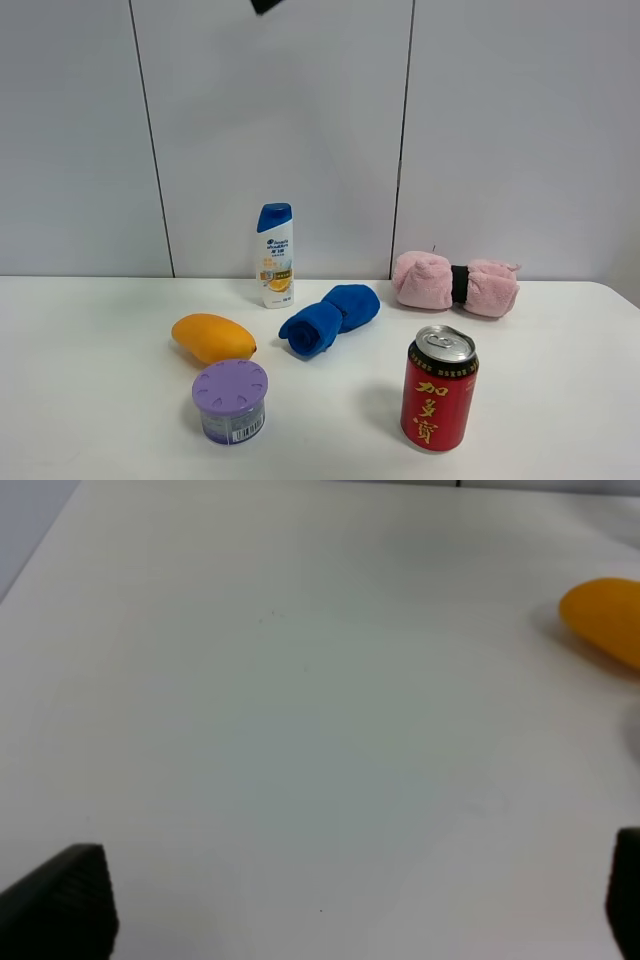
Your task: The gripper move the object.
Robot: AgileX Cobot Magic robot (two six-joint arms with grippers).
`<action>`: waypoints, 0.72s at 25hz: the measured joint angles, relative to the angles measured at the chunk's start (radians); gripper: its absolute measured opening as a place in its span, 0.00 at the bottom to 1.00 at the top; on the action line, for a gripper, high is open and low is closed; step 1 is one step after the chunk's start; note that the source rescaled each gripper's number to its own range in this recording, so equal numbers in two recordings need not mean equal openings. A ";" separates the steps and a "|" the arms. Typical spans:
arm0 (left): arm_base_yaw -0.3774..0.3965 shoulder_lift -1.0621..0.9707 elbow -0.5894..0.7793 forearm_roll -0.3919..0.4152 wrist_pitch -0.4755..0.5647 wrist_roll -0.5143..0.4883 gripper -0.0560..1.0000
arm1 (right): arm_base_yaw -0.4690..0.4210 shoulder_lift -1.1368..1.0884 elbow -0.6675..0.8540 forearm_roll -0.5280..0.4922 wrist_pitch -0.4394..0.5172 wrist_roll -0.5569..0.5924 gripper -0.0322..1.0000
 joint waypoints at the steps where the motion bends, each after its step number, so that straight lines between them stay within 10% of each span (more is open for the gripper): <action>1: 0.000 0.000 0.000 0.000 0.000 0.000 1.00 | 0.000 -0.026 0.000 -0.012 0.014 0.000 0.59; 18: 0.000 0.000 0.000 0.000 0.000 0.000 1.00 | 0.000 -0.194 0.000 -0.125 0.242 0.031 0.57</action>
